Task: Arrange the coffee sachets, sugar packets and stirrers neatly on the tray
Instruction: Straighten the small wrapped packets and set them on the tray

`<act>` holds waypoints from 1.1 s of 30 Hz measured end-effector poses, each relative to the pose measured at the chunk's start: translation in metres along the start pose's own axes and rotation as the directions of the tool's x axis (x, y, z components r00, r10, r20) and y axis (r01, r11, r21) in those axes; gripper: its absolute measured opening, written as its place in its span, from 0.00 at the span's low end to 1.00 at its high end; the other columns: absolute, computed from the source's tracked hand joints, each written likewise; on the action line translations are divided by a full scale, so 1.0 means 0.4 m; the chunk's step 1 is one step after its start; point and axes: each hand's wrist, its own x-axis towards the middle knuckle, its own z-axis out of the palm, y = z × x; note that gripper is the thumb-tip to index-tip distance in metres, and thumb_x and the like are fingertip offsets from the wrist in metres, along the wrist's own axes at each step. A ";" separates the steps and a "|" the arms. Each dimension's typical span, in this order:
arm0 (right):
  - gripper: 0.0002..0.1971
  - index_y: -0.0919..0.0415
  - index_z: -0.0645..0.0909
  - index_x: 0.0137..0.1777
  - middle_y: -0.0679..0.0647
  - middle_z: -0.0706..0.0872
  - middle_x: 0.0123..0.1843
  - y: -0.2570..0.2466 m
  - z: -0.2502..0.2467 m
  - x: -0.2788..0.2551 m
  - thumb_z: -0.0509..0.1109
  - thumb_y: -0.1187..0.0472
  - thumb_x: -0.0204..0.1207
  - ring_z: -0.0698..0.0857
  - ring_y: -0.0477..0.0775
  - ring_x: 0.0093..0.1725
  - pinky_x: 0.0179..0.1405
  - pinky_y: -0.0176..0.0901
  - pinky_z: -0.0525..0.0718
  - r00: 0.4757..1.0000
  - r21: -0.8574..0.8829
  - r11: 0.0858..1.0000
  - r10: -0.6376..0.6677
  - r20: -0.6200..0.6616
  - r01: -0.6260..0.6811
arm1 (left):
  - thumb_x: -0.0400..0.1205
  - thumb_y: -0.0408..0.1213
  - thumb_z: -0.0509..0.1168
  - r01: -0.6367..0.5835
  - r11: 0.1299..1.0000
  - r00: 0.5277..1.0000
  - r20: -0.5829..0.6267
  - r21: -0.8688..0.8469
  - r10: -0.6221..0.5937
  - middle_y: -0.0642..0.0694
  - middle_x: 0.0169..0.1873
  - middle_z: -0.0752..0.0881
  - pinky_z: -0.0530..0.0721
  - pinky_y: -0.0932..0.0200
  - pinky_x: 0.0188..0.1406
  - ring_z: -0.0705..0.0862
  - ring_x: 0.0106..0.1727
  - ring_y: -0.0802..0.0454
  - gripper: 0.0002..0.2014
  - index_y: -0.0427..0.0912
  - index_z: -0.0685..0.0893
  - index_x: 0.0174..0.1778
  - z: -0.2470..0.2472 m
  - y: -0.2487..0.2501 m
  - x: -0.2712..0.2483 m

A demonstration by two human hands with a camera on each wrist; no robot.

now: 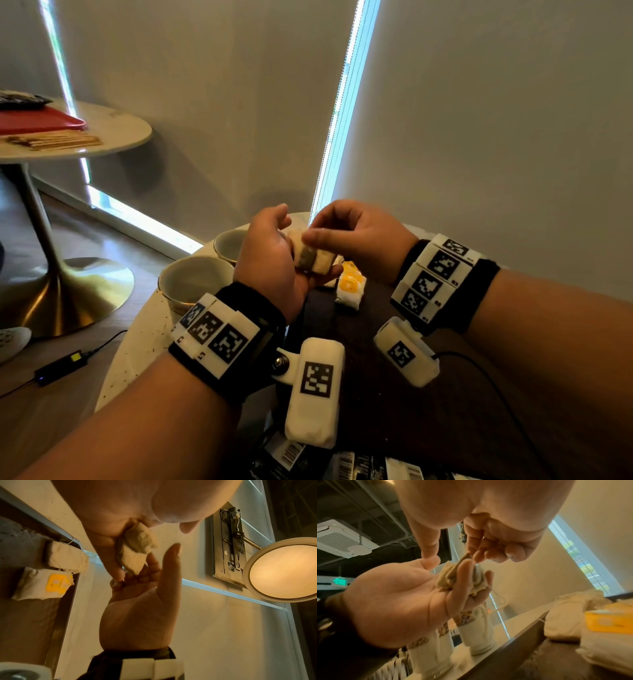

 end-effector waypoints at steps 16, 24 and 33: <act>0.05 0.60 0.83 0.45 0.49 0.87 0.36 0.024 0.005 -0.010 0.76 0.67 0.76 0.85 0.40 0.31 0.29 0.29 0.79 0.996 0.177 0.984 0.020 -0.083 -0.005 | 0.84 0.39 0.62 -0.052 0.996 0.999 -0.009 0.067 0.053 0.28 0.63 0.83 0.89 0.49 0.41 0.88 0.60 0.35 0.16 0.37 0.82 0.65 -0.017 -0.010 0.026; 0.04 0.59 0.83 0.44 0.55 0.86 0.39 0.036 0.001 -0.001 0.75 0.66 0.77 0.83 0.46 0.33 0.29 0.34 0.79 0.992 0.263 0.964 0.075 -0.096 -0.048 | 0.87 0.33 0.63 -0.122 0.970 0.992 0.047 0.211 0.114 0.32 0.53 0.88 0.92 0.53 0.40 0.91 0.50 0.41 0.06 0.39 0.84 0.56 -0.016 -0.011 0.013; 0.05 0.58 0.85 0.45 0.57 0.88 0.42 0.017 -0.027 0.005 0.72 0.68 0.78 0.84 0.53 0.41 0.33 0.42 0.79 0.990 0.281 0.958 0.099 -0.103 -0.066 | 0.88 0.36 0.62 -0.026 0.967 0.999 0.038 0.253 0.017 0.37 0.48 0.85 0.89 0.53 0.41 0.87 0.44 0.47 0.06 0.39 0.82 0.53 0.001 -0.009 0.005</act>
